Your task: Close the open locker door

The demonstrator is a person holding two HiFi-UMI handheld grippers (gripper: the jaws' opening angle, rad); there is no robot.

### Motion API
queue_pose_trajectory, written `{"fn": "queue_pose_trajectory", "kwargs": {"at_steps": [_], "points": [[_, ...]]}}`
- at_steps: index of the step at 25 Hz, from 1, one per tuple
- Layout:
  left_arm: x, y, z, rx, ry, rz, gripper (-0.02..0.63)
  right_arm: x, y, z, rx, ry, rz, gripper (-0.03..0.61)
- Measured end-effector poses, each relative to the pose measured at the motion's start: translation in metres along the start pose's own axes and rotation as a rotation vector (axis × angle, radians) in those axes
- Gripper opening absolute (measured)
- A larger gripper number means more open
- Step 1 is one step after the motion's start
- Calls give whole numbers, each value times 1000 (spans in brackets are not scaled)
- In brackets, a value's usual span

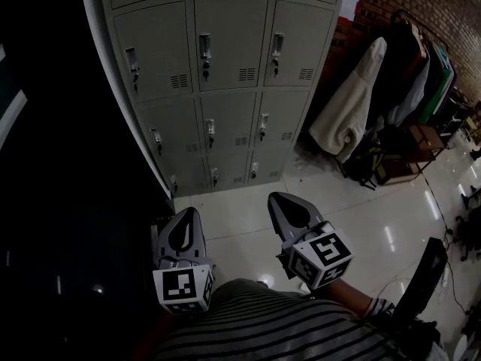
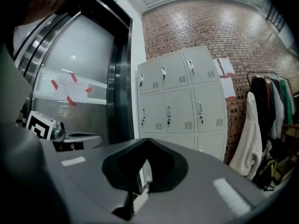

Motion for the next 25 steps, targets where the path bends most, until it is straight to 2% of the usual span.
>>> {"fn": "queue_pose_trajectory", "kwargs": {"at_steps": [25], "points": [[40, -14, -32, 33, 17, -6, 3, 17, -12, -38, -8, -54, 38, 0]]}}
Point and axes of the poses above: the fingertips, and each gripper's own axes: x forward along the fingers, z to its left, y out of its underside, the point moved 5 cm from there along -x, backward along the fingers, and after that the axes turned 15 degrees about x, right-handed, at the moved point
